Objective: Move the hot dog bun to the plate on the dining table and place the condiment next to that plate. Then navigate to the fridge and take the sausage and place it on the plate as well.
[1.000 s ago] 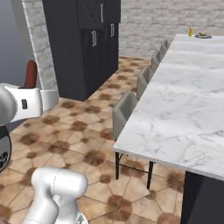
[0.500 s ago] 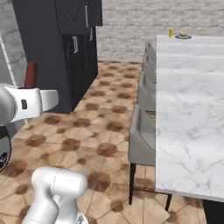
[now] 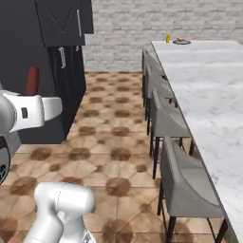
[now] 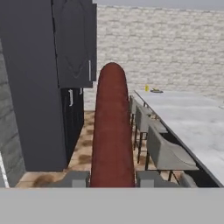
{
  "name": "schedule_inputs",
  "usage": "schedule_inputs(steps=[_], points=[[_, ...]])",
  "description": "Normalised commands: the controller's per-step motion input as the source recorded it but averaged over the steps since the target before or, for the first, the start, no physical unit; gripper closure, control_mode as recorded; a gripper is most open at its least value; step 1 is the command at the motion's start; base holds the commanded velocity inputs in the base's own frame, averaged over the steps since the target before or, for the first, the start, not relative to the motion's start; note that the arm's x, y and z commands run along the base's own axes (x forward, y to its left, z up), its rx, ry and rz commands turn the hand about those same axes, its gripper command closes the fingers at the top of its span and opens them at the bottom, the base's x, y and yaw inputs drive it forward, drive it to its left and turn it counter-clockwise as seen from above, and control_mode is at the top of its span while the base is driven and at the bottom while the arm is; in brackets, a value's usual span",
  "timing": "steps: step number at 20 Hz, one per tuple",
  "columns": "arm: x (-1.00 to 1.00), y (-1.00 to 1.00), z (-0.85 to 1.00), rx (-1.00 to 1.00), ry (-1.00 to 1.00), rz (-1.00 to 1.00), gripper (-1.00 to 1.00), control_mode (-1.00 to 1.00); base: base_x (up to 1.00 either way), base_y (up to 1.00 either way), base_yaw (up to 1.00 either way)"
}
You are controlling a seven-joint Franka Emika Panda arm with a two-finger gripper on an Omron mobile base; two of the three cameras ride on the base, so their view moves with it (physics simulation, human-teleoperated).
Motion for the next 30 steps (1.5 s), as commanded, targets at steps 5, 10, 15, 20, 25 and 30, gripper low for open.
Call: schedule_inputs(steps=[5,10,15,20,25,30], points=[[0.00,0.00,0.00,0.00,0.00,0.00,1.00,1.00,1.00,0.40,-0.26],[0.00,0.00,0.00,0.00,0.00,0.00,1.00,1.00,1.00,0.08,-0.12],[0.00,0.00,0.00,0.00,0.00,0.00,1.00,1.00,1.00,0.03,-0.03],[0.00,0.00,0.00,0.00,0.00,0.00,1.00,1.00,1.00,-0.07,-0.05],[0.00,0.00,0.00,0.00,0.00,0.00,1.00,1.00,1.00,-0.13,-0.04],[0.00,0.00,0.00,0.00,0.00,0.00,1.00,1.00,1.00,-0.25,0.00]])
